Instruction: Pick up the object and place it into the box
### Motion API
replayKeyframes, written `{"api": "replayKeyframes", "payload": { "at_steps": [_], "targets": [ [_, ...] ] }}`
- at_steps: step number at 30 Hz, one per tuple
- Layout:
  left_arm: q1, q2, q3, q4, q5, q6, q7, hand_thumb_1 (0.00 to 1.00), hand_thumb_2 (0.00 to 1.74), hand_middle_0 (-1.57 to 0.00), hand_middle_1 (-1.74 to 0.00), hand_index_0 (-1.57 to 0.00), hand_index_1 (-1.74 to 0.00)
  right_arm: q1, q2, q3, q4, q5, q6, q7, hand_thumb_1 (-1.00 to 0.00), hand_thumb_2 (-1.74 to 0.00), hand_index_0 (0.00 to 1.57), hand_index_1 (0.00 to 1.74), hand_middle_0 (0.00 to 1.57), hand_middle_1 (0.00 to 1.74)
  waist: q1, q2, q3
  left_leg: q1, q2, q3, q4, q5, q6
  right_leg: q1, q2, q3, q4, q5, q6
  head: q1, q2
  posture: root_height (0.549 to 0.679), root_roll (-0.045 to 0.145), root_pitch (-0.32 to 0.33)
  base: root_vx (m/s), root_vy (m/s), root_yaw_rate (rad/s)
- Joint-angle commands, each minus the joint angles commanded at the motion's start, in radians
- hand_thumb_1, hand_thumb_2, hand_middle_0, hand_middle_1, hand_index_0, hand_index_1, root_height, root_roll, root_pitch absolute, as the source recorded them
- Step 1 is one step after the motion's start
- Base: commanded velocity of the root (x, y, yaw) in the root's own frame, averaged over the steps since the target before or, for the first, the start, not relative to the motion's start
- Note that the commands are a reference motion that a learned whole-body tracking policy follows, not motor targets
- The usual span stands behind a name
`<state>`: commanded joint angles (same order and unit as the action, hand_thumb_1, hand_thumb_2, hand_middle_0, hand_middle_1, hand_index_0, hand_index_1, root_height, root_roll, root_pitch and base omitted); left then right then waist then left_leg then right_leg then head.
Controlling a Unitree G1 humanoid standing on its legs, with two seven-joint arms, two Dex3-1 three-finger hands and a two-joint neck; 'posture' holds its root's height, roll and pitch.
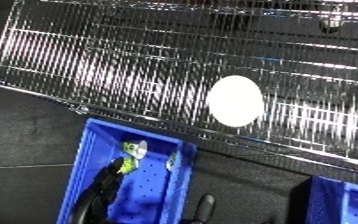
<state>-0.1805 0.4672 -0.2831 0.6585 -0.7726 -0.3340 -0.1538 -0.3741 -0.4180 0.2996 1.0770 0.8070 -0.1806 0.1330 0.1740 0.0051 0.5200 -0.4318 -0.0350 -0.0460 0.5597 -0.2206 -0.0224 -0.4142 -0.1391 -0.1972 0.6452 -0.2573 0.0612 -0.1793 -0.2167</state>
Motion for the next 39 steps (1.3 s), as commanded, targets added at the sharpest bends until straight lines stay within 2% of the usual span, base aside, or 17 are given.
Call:
{"api": "replayKeyframes", "payload": {
  "at_steps": [6, 10, 19, 27, 32, 39],
  "targets": [
    [-0.001, 0.038, 0.001, -0.204, -0.015, -0.025, 0.019, 0.00, 0.00, 0.00, 0.00, 0.00, 0.00, 0.034, 0.001, -0.020, 0.044, 0.050, -0.012, 0.027, 0.00, 0.00, 0.00, 0.00, 0.00, 0.00, 0.022, -0.006, 0.000, -0.009, -0.010, -0.012, -0.002, -0.006, 0.0013, -0.002, -0.0071, -0.014, -0.004, 0.007, 0.0036, 0.067, -0.009, 0.651, 0.037, 0.061, 0.001, -0.025, 0.129],
    [-0.017, 0.050, 0.003, -0.285, -0.016, -0.026, 0.027, 0.00, 0.00, 0.00, 0.00, 0.00, 0.00, 0.041, 0.005, -0.025, 0.060, 0.072, -0.006, 0.041, 0.00, 0.00, 0.00, 0.00, 0.00, 0.00, 0.028, -0.014, 0.000, -0.009, -0.013, -0.015, -0.002, -0.009, 0.0018, 0.000, -0.0093, -0.019, -0.007, 0.011, 0.0057, 0.086, -0.009, 0.651, 0.035, 0.062, 0.009, -0.023, 0.037],
    [-0.062, 0.058, 0.009, -0.381, -0.024, -0.008, 0.052, 0.00, 0.00, 0.00, 0.00, 0.00, 0.00, 0.057, 0.010, -0.026, 0.070, 0.090, 0.007, 0.062, 0.00, 0.00, 0.00, 0.00, 0.00, 0.00, 0.018, -0.030, 0.000, -0.011, -0.011, -0.010, 0.007, -0.020, 0.0039, -0.001, -0.0040, -0.009, -0.012, 0.016, 0.0083, 0.088, -0.006, 0.651, 0.031, 0.063, 0.015, -0.006, -0.044],
    [-0.115, 0.056, -0.009, -0.413, 0.022, 0.001, 0.084, 0.00, 0.00, 0.00, 0.00, 0.00, 0.00, 0.051, 0.016, -0.018, 0.075, 0.095, 0.018, 0.077, 0.00, 0.00, 0.00, 0.00, 0.00, 0.00, 0.002, -0.040, 0.000, -0.011, -0.004, -0.004, 0.017, -0.028, 0.0070, -0.006, 0.0037, 0.005, -0.006, 0.016, 0.0097, 0.055, -0.004, 0.651, 0.027, 0.062, 0.012, -0.004, -0.082],
    [-0.176, 0.017, -0.027, -0.369, 0.007, 0.007, 0.133, 0.00, 0.00, 0.00, 0.00, 0.00, 0.00, 0.026, 0.023, -0.006, 0.077, 0.081, 0.038, 0.081, 0.00, 0.00, 0.00, 0.00, 0.00, 0.00, -0.022, -0.052, 0.000, -0.013, 0.004, 0.004, 0.030, -0.032, 0.0087, -0.014, 0.0138, 0.020, 0.002, 0.016, 0.0093, -0.006, -0.002, 0.649, 0.025, 0.060, 0.004, 0.022, -0.153],
    [-0.285, -0.033, -0.047, -0.262, 0.045, 0.002, 0.190, 0.00, 0.00, 0.00, 0.00, 0.00, 0.00, -0.011, 0.034, 0.016, 0.081, 0.055, 0.055, 0.098, 0.00, 0.00, 0.00, 0.00, 0.00, 0.00, -0.056, -0.083, 0.000, -0.011, 0.026, 0.016, 0.046, -0.038, 0.0079, -0.018, 0.0311, 0.038, 0.005, 0.021, 0.0129, -0.074, 0.006, 0.648, 0.017, 0.054, 0.006, 0.010, -0.181]
  ]
}}
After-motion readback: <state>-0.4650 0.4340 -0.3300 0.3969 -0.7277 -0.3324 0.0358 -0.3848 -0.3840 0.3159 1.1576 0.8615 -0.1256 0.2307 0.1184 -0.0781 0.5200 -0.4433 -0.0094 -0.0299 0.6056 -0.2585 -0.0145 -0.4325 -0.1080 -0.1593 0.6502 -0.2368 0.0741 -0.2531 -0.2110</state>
